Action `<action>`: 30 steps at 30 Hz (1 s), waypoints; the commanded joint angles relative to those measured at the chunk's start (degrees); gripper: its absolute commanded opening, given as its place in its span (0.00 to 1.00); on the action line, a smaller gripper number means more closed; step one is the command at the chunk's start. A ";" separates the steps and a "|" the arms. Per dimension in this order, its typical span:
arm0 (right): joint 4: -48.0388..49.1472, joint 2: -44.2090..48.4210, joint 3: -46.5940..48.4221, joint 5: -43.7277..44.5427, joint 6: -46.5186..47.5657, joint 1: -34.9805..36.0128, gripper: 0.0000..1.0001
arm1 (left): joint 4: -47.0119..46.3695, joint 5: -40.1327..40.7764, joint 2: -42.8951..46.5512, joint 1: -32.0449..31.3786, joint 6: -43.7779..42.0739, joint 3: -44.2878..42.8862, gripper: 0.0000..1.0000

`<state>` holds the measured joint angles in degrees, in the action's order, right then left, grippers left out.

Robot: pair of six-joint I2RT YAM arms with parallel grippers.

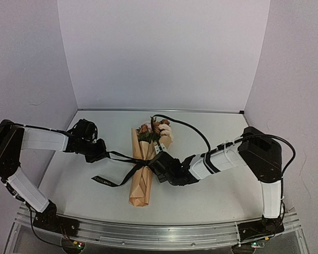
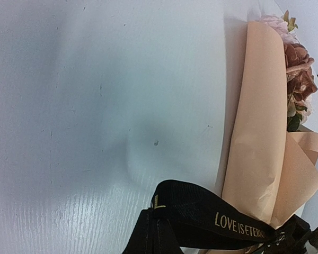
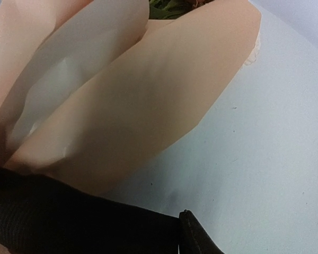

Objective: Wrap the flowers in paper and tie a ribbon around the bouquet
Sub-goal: Tie the half-tied ribbon around the folded bouquet.

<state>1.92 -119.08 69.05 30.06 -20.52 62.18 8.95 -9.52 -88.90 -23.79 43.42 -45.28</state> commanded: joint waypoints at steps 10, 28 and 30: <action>-13.53 9.48 -0.55 9.98 -8.35 -0.72 0.00 | 0.41 1.98 1.00 0.85 -0.74 -1.73 0.00; -32.65 14.02 -4.53 4.56 -25.36 -0.91 0.00 | 1.44 0.99 1.26 6.00 -1.27 1.61 0.00; -32.85 13.63 -5.58 2.82 -26.79 -1.26 0.00 | 0.80 -0.16 1.28 7.08 -0.79 2.59 0.00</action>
<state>-22.52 -107.24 66.20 32.10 -42.10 62.15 8.85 -14.05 -88.90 -20.92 43.03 -44.87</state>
